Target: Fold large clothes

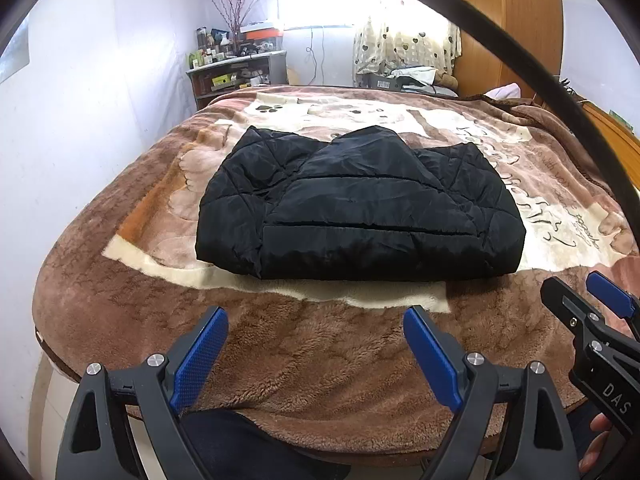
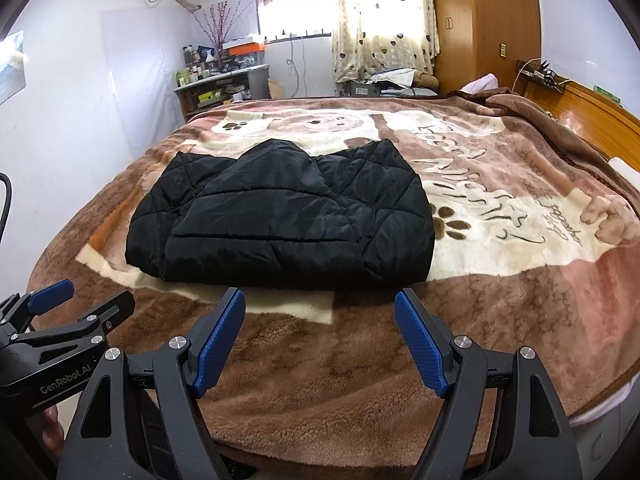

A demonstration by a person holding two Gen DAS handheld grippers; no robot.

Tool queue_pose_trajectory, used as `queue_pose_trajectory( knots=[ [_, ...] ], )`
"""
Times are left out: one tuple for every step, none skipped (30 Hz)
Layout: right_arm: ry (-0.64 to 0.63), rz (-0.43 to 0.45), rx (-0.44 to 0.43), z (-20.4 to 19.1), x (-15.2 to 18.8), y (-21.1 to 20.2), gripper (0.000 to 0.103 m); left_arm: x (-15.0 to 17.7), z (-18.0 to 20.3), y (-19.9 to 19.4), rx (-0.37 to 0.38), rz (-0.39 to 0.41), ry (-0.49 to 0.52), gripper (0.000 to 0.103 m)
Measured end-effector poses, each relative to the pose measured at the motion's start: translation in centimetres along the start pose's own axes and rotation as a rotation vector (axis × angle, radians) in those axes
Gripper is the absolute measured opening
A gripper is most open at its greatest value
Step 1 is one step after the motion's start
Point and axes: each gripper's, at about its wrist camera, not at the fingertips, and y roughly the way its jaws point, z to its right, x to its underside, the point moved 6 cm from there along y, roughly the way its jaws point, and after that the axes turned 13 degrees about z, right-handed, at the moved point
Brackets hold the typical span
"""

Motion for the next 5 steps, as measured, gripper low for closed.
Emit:
queue_pose_trajectory(
  knots=[
    [0.001,-0.001,0.001,0.00,0.07,-0.05,0.077,0.01,0.03,-0.02,-0.002,0.001,0.002,0.089],
    [0.001,-0.003,0.000,0.04,0.08,0.02,0.077,0.03,0.07,-0.03,-0.003,0.001,0.002,0.089],
    [0.001,-0.003,0.000,0.05,0.11,-0.01,0.077,0.07,0.13,-0.02,0.001,0.000,0.001,0.089],
    [-0.001,-0.002,0.001,0.07,0.03,0.06,0.077,0.11,0.11,0.03,0.003,-0.003,-0.001,0.089],
    [0.000,-0.002,0.001,0.06,0.09,0.02,0.077,0.13,0.09,0.02,0.000,-0.004,-0.003,0.089]
  ],
)
